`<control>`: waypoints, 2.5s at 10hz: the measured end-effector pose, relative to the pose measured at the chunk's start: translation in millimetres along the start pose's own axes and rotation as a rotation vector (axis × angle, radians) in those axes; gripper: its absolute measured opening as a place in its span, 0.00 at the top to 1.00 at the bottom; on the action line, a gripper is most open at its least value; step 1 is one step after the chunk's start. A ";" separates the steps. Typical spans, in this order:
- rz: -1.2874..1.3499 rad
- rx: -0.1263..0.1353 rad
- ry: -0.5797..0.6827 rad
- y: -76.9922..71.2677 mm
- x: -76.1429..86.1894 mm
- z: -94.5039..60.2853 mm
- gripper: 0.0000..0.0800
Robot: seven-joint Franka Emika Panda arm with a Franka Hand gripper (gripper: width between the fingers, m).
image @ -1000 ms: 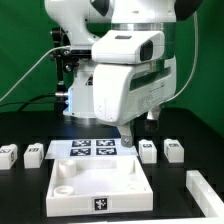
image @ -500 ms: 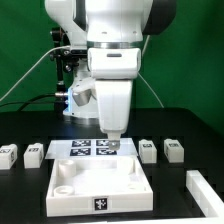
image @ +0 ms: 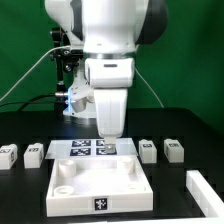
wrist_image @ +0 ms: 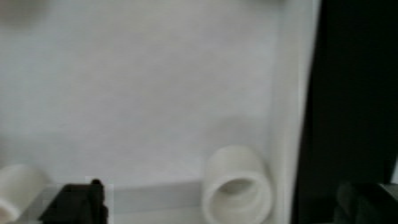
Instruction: Assemble one leg
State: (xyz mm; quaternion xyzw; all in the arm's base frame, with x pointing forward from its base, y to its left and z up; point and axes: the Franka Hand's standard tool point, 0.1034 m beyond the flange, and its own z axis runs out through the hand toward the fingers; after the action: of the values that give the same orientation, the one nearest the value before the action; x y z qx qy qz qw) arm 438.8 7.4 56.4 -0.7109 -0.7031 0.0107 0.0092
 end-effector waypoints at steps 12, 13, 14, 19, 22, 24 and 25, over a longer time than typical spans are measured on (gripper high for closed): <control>0.039 -0.004 0.029 -9.5 -16.6 50.0 0.71; 0.040 -0.006 0.029 -8.9 -16.7 49.7 0.92; 0.041 -0.007 0.029 -8.8 -17.1 49.7 0.93; 0.041 -0.007 0.029 -8.8 -17.2 49.7 0.93; 0.031 -0.018 0.030 1.4 -13.8 46.2 0.93; 0.033 -0.022 0.040 18.3 10.0 43.7 0.93; 0.057 -0.027 0.048 30.2 31.3 42.0 0.93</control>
Offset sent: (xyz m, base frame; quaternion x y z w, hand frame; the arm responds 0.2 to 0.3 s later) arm 0.0134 -0.0008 -0.0348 -0.0259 0.0377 -0.0260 0.9986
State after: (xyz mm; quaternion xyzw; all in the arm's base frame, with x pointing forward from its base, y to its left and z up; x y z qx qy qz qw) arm 468.1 38.3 13.5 -0.7307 -0.6824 -0.0156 0.0162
